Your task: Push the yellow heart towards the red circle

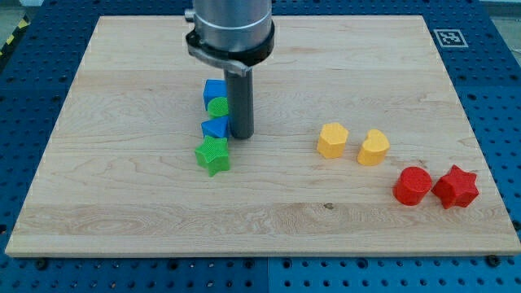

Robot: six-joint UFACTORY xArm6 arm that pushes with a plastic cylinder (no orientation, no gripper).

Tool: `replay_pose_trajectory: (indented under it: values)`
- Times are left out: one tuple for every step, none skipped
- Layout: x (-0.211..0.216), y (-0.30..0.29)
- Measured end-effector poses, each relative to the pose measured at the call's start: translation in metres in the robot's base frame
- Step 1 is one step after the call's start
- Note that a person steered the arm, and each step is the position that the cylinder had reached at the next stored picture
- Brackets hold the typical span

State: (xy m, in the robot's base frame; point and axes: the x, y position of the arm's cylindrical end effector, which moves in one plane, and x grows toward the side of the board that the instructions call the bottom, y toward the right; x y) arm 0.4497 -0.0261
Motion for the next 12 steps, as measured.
replay_pose_trajectory:
  values:
    - [-0.021,0.031]
    - [-0.021,0.076]
    - [-0.019,0.099]
    - [-0.016,0.133]
    - [0.001,0.155]
    - [0.018,0.159]
    - [0.024,0.161]
    - [0.001,0.175]
    - [0.010,0.219]
    - [0.020,0.226]
    - [0.021,0.201]
    - [0.036,0.175]
